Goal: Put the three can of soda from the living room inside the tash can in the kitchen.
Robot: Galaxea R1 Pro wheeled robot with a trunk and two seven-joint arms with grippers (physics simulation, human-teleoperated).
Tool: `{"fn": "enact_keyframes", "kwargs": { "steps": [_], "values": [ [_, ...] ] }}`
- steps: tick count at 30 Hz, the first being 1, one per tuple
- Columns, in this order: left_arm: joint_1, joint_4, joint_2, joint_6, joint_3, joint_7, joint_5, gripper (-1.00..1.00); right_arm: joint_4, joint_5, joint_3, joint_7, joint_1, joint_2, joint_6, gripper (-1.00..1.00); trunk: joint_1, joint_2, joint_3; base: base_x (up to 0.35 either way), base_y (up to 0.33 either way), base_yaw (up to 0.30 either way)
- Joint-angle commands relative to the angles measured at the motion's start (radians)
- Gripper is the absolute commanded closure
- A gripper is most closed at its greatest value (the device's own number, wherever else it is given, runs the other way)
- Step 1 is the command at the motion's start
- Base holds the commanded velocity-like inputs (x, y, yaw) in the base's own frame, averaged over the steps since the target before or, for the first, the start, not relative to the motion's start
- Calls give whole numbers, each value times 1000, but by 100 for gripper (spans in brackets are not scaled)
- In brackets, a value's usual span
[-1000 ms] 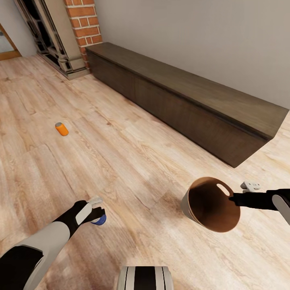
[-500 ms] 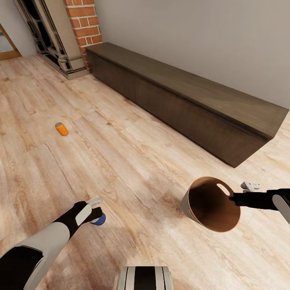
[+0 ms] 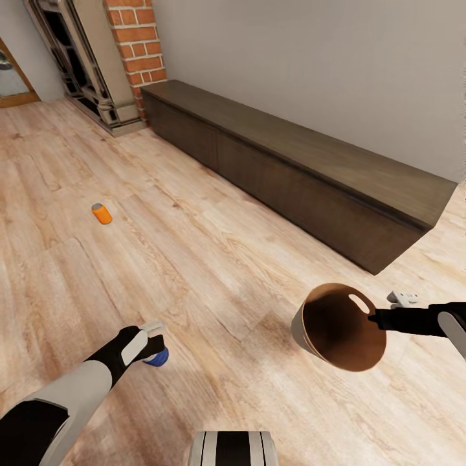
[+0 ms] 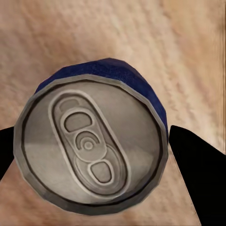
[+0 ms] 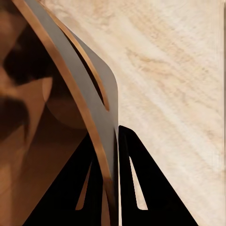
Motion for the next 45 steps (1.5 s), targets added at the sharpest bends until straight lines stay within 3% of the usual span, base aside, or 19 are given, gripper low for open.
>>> {"fn": "enact_keyframes", "kwargs": {
  "steps": [1,13,16,17,19,20,23,26,28,31,35,38,40,45],
  "values": [
    [0,0,0,1,1,-3,-1,100,0,-29,0,6,0,0,3,100,0,0,4,0,0,0],
    [0,-8,-6,0,7,-11,8,100,5,-29,0,6,-2,0,3,100,-6,3,50,0,0,0],
    [13,-69,-7,8,6,-11,11,100,6,-29,-1,6,-1,2,3,100,-7,4,62,0,0,0],
    [33,-126,-7,15,7,-9,12,100,9,-28,-2,6,0,4,3,100,-8,4,66,0,0,0],
    [100,-323,-6,77,14,-4,13,100,28,-26,-2,4,-2,11,3,100,-9,4,74,0,0,0],
    [169,-529,-6,148,52,11,11,100,48,-25,-2,1,-5,16,3,100,-9,5,77,0,0,0],
    [295,-931,-35,283,144,70,17,100,98,-20,14,-4,-18,47,3,100,-10,5,89,0,0,0],
    [348,-1113,-72,324,165,88,28,100,158,-17,54,-29,-51,81,3,100,-12,6,101,0,0,0],
    [374,-1222,-116,345,171,96,36,100,267,-15,95,-102,-115,132,3,100,-13,7,108,0,0,0],
    [379,-1263,-148,355,170,99,38,100,344,-13,111,-149,-151,172,3,100,-14,7,120,0,0,0],
    [364,-1286,-190,365,119,94,45,100,383,-12,117,-207,-178,224,3,100,-16,8,135,0,0,0],
    [357,-1288,-203,366,100,92,72,100,387,-12,118,-233,-182,256,3,100,-17,9,147,0,0,0],
    [336,-1278,-209,366,46,96,126,100,389,-12,120,-281,-185,299,3,100,-18,9,155,0,0,0],
    [296,-1221,-221,364,-34,102,153,100,390,-12,122,-317,-186,332,3,100,-20,11,174,0,0,0]
  ]
}}
